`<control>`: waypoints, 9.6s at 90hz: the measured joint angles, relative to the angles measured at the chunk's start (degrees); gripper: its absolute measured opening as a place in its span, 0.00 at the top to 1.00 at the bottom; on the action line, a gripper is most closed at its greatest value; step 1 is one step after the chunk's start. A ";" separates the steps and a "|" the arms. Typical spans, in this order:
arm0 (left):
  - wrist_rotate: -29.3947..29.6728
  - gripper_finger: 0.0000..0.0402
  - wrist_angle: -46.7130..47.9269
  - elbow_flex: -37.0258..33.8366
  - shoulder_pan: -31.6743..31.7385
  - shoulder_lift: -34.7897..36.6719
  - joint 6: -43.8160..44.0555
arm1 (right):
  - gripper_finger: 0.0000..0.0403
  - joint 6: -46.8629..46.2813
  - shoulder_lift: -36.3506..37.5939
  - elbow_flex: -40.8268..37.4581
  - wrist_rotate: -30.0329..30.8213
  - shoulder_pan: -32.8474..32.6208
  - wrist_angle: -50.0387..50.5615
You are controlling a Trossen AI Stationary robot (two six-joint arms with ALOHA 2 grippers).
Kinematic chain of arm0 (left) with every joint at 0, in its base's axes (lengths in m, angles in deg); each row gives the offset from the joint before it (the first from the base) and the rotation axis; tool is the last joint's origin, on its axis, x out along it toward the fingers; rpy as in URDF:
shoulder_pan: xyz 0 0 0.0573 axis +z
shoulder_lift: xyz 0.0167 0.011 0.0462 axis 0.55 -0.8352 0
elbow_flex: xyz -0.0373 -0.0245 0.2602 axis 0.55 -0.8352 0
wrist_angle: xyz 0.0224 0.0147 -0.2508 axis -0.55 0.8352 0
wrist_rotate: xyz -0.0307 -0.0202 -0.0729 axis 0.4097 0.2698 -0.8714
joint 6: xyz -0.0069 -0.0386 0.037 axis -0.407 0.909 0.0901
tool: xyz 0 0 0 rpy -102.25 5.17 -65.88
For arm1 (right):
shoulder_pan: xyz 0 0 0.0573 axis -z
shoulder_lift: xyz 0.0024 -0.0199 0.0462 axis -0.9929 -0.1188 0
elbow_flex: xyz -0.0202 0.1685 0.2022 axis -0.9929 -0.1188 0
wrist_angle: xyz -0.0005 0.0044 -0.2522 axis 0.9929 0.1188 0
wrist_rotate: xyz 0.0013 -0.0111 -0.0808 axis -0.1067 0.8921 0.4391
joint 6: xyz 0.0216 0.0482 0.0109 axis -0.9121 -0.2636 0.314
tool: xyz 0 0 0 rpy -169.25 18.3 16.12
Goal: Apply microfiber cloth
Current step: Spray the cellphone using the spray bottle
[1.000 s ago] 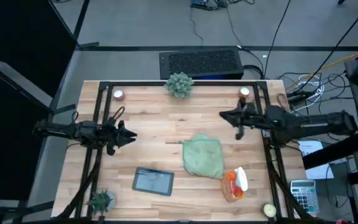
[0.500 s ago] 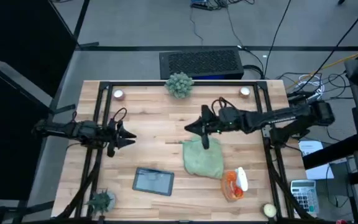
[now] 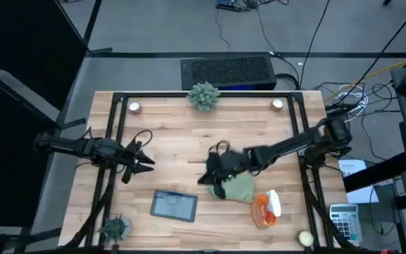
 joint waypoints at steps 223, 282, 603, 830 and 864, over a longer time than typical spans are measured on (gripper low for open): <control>-2.25 0.67 9.21 25.56 -27.28 -68.85 20.24 | 0.51 -46.42 -21.70 12.08 12.77 -9.71 4.34; 3.70 0.67 -0.96 25.38 -25.33 -72.22 15.32 | 0.51 -45.53 -23.38 11.91 12.45 -8.29 0.98; 9.70 0.67 -11.56 46.15 -30.07 -94.25 -2.63 | 0.51 -37.63 -25.54 12.28 0.06 -5.21 -3.10; 1.42 0.63 -25.34 55.41 3.87 -80.08 -17.39 | 0.98 11.52 14.85 12.10 7.91 1.23 50.43; 4.34 0.97 -24.56 57.55 4.46 -82.60 -17.31 | 0.85 11.75 18.78 12.09 8.55 1.19 58.45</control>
